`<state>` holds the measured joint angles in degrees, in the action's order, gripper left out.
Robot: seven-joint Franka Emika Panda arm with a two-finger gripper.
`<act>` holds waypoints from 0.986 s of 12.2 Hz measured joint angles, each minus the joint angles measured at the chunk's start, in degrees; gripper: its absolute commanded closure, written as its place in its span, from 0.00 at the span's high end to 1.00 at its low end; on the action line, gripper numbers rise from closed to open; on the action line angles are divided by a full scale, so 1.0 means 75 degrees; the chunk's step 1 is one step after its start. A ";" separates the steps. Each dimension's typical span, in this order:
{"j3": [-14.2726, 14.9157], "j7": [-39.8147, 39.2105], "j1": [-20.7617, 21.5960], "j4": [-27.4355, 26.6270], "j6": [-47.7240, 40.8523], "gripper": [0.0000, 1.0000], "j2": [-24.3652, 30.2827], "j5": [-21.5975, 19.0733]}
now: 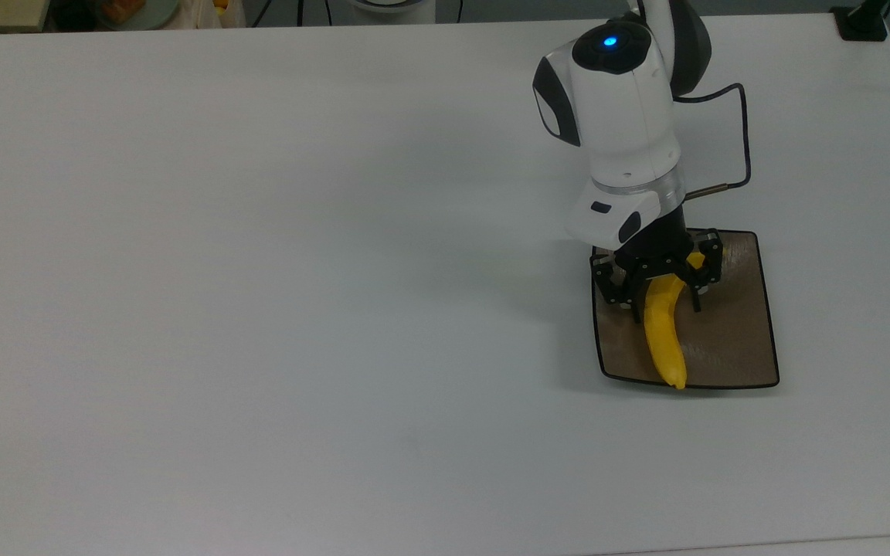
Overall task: Bananas placed on a ceramic plate
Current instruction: 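Lower the banana onto the plate and open the gripper, then raise the open gripper away from the plate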
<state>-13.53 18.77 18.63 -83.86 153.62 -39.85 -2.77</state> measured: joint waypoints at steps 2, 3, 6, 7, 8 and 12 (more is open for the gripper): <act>-0.0001 0.0000 0.0059 0.0000 0.0005 1.00 -0.0016 0.0009; -0.0001 0.0000 0.0090 0.0000 0.0014 1.00 -0.0018 0.0013; 0.0002 0.0000 0.0132 0.0015 0.0028 1.00 -0.0018 0.0017; 0.0009 0.0000 0.0132 0.0043 0.0031 1.00 -0.0018 0.0025; 0.0026 0.0000 0.0128 0.0129 0.0040 1.00 0.0000 0.0035; 0.0431 0.0000 0.0050 0.0153 -0.0673 1.00 0.0901 0.0050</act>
<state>-10.30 18.77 19.00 -82.70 148.57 -33.10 -2.39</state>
